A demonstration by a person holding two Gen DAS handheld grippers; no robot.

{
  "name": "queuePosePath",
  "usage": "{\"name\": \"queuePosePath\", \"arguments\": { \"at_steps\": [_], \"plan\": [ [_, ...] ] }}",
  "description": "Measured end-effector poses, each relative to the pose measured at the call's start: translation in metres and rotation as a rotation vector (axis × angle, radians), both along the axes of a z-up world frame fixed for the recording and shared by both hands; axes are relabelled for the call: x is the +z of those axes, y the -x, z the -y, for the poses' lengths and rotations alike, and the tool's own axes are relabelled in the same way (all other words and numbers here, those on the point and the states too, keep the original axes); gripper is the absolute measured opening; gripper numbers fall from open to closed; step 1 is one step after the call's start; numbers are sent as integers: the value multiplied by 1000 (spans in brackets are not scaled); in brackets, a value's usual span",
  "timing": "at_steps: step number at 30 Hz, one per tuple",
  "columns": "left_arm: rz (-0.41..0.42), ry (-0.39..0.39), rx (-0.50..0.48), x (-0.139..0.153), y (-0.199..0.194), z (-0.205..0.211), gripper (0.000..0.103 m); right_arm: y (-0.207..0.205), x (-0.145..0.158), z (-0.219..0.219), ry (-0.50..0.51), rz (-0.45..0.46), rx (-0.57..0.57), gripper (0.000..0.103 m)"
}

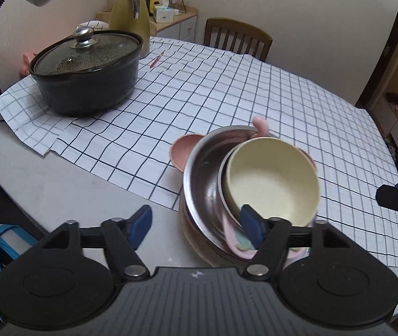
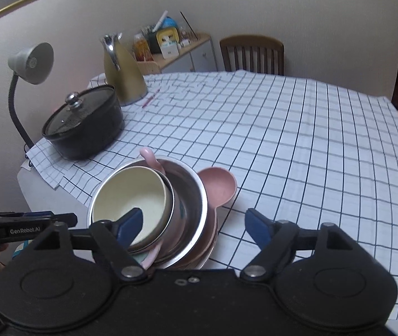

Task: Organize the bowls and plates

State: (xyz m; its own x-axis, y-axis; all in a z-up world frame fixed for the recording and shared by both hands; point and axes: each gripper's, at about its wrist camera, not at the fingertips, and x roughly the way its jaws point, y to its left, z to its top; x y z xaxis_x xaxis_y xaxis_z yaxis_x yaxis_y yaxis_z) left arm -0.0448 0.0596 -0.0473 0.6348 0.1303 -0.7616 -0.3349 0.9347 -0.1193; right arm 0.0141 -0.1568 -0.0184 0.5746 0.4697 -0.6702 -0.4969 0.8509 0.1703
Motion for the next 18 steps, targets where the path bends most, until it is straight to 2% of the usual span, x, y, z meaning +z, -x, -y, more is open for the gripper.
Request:
{"name": "queuePosePath", "arguments": {
  "at_steps": [4,8,10,11,12,18],
  "plan": [
    [31,-7,-15,7,10,16,79,17,6,5,-7,55,31,94],
    [51,-13,-19,13,19,31,81,33,11,12,-19,106,43,100],
    [61,-20,-22,15,23,37,88,39,13,15,-27,128,43,102],
    [67,-16,-27,16,26,40,97,42,14,16,-30,138,44,103],
    [74,-10,-28,17,28,41,103,45,15,17,-30,147,45,103],
    [87,1,-13,20,42,51,103,57,16,23,-40,159,52,103]
  ]
}}
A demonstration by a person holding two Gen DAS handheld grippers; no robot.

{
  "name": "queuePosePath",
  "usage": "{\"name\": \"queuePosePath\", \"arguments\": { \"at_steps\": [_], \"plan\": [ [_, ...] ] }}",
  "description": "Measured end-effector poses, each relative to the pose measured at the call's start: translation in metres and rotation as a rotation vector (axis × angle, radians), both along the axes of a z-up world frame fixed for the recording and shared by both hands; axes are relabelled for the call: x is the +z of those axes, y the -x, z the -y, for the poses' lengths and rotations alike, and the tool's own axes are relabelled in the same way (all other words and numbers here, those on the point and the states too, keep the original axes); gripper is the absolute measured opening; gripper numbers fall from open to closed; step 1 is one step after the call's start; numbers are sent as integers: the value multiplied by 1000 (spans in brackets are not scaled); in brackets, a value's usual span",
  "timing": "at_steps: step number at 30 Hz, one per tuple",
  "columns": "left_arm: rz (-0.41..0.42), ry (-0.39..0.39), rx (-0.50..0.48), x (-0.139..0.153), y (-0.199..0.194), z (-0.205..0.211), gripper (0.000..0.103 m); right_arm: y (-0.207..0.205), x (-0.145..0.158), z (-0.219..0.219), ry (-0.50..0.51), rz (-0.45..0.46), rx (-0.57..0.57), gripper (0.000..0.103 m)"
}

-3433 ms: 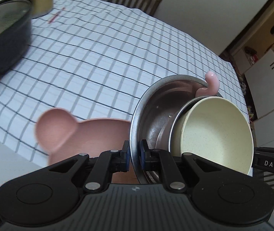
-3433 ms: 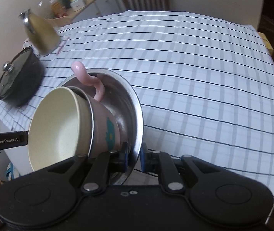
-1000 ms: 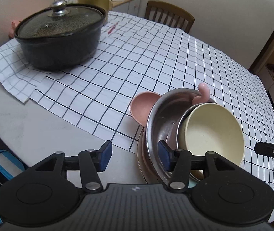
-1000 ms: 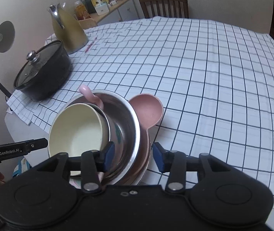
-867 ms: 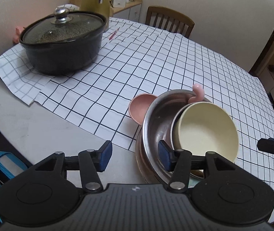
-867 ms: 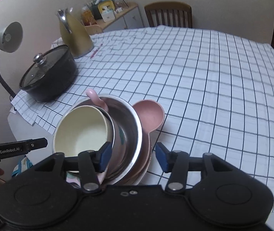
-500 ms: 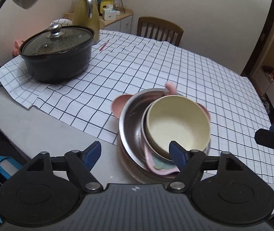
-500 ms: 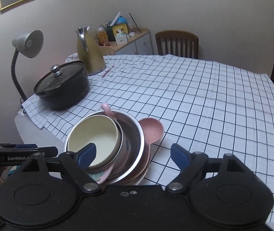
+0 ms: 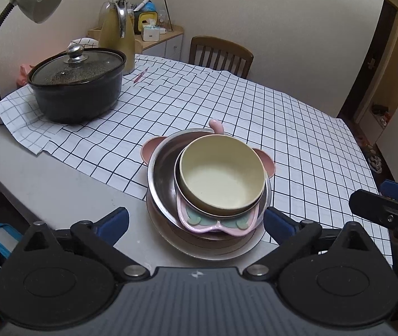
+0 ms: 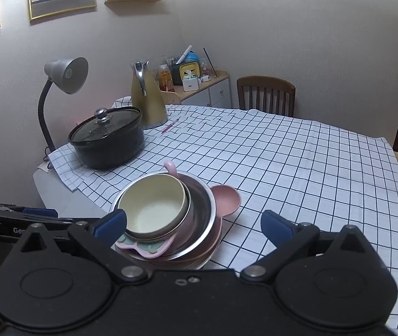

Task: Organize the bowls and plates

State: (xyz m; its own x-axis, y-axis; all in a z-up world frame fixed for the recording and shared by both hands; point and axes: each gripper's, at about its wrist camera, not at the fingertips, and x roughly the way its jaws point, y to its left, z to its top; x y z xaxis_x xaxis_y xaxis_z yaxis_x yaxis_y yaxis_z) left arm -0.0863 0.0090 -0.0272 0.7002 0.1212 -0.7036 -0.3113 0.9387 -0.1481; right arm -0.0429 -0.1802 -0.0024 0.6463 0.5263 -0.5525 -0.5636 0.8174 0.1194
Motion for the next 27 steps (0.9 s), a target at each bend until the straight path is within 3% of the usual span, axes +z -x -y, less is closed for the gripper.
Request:
{"name": "queuePosePath", "arguments": {
  "at_steps": [14,27],
  "plan": [
    [31,-34,11,12,20,6,103,21,4,3,-14,31,-3,103],
    [45,-93,-44,22,19,-10,103,24,2,-15,-16,21,-37,103]
  ]
}}
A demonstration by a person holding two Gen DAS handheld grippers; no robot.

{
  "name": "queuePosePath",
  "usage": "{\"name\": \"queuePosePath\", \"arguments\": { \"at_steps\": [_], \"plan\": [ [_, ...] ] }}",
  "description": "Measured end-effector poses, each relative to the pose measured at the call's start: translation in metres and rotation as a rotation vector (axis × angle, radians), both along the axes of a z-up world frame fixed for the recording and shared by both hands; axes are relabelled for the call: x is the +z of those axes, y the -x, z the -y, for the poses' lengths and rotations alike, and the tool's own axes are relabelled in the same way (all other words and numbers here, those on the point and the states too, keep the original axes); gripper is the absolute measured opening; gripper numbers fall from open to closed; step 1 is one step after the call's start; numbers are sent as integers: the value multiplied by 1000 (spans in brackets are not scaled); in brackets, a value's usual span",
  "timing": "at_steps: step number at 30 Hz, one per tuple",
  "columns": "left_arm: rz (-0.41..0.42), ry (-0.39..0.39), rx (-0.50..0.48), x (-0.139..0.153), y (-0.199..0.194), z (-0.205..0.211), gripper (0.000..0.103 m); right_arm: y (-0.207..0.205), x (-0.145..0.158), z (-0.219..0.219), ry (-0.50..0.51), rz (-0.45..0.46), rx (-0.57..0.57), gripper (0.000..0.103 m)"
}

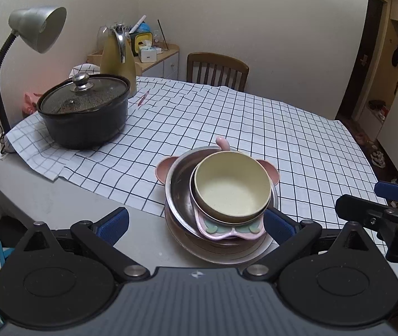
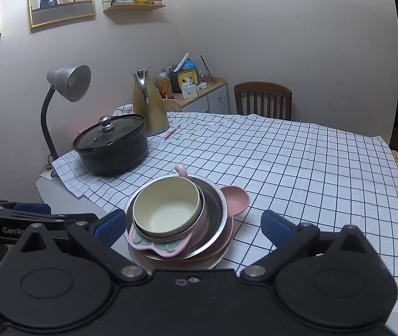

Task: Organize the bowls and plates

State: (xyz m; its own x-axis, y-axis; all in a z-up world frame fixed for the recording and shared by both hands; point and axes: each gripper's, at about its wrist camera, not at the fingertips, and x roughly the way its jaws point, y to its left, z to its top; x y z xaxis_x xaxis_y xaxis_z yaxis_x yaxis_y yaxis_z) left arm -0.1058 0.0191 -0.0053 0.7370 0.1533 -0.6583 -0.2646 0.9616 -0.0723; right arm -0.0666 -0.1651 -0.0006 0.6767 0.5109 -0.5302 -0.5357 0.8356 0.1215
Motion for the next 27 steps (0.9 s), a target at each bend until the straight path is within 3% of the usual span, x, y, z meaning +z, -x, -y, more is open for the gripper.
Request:
{"name": "queuePosePath", "arguments": {
  "at_steps": [27],
  "plan": [
    [-11,22,-44,1,1,-30,103,3,-3,-25,14,-26,-49,103]
  ]
}}
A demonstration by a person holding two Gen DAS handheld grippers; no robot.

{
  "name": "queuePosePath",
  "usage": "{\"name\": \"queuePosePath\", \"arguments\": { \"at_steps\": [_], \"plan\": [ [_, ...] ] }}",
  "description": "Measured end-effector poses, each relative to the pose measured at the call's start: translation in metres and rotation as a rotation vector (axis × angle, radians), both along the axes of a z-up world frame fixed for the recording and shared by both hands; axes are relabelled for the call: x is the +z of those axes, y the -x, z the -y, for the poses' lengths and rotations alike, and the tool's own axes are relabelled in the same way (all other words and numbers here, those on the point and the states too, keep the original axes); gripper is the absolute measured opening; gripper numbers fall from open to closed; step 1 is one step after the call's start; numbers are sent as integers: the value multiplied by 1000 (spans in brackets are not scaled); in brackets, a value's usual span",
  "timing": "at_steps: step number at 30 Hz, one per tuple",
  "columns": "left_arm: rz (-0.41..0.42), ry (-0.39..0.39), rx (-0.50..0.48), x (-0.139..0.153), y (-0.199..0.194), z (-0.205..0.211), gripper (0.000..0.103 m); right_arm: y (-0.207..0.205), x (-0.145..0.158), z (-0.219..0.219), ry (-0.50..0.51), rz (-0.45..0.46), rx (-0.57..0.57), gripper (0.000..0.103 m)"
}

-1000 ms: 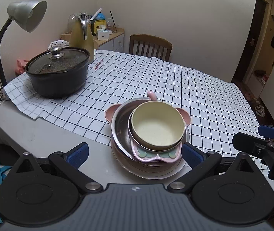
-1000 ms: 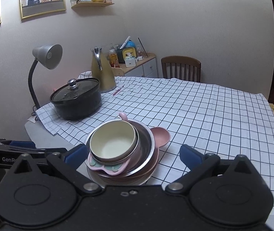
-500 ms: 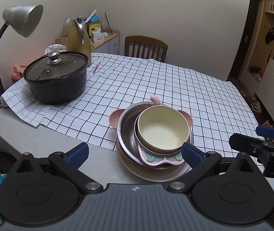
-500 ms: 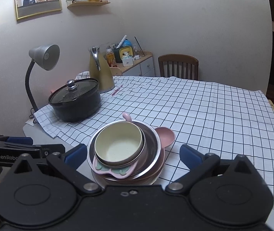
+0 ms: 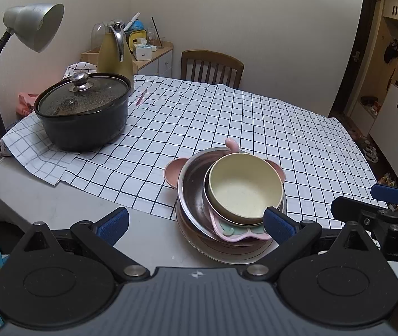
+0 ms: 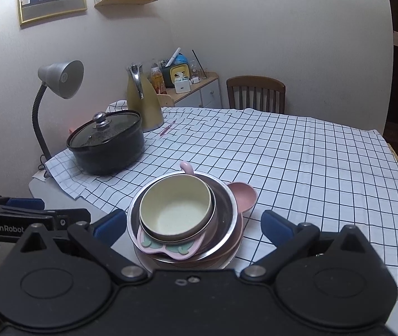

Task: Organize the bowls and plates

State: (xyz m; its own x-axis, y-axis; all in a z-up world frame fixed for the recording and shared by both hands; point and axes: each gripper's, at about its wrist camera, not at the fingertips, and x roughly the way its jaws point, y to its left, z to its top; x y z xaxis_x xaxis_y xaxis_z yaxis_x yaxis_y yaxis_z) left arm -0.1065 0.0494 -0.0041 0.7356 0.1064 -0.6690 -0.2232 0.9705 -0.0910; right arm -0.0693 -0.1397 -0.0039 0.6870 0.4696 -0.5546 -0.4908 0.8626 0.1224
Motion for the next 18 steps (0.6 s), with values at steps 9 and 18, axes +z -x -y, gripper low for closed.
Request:
{"name": "queuePosePath", "arguments": {
  "at_steps": [9,18],
  "plan": [
    [-7,1,-13,-3,-4,-4,103,-1,-4,-6,-6,-16,-7,103],
    [-16,10,-26,-7,-8,-8,103,-2,-8,-13,1,-28,-12,103]
  ]
}}
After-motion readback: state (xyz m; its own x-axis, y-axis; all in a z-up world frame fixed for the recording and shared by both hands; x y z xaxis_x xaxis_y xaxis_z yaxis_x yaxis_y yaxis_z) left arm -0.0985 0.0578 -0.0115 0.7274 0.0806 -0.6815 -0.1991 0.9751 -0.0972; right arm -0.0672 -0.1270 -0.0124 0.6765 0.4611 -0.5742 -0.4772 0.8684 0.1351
